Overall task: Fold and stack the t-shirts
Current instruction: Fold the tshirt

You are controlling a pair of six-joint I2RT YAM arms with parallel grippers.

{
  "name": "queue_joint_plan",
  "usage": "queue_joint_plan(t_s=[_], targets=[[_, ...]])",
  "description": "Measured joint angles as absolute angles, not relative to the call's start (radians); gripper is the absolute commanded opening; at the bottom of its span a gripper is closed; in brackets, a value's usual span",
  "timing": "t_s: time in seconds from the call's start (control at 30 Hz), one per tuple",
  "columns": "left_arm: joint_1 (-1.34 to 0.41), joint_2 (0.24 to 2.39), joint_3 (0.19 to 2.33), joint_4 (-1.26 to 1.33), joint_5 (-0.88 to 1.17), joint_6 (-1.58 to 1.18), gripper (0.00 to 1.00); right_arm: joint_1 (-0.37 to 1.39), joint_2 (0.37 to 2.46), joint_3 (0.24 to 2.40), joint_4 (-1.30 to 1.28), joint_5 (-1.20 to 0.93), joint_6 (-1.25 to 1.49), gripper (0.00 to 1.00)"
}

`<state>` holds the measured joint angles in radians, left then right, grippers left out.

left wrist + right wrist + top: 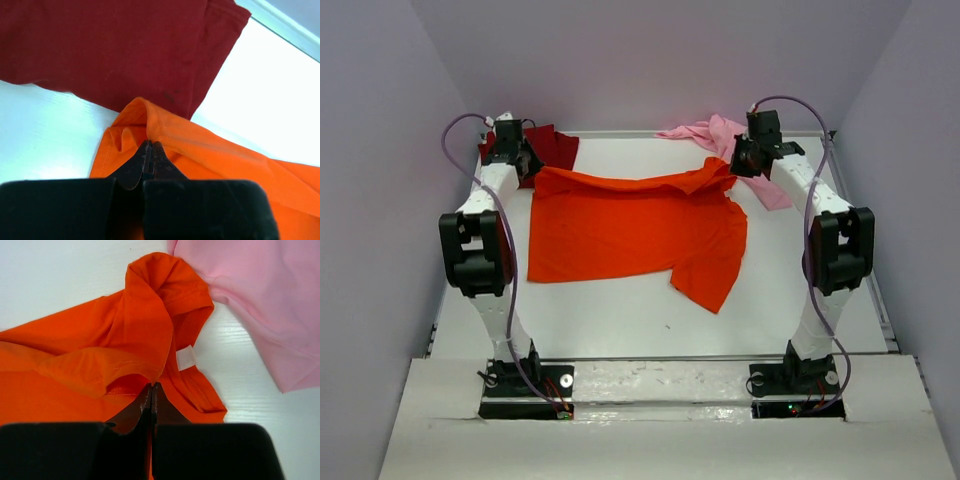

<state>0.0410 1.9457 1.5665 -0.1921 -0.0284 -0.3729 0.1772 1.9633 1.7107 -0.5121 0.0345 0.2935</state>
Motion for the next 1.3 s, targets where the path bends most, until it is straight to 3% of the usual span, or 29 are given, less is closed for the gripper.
queue_joint_plan(t_s=[0.27, 0.83, 1.3], targets=[[0.041, 1.847, 1.445, -0.18, 0.023, -0.4, 0.0, 0.177, 1.898, 1.611, -0.517, 0.044, 0.296, 0.0], [0.041, 1.621, 1.565, -0.237, 0.06, -0.403, 0.0, 0.177, 1.834, 1.75, -0.578, 0.052, 0.291, 0.0], [0.048, 1.685, 1.571, -0.246, 0.101, -0.405, 0.0, 0.177, 1.834, 1.734, -0.596, 0.075, 0.29, 0.0]])
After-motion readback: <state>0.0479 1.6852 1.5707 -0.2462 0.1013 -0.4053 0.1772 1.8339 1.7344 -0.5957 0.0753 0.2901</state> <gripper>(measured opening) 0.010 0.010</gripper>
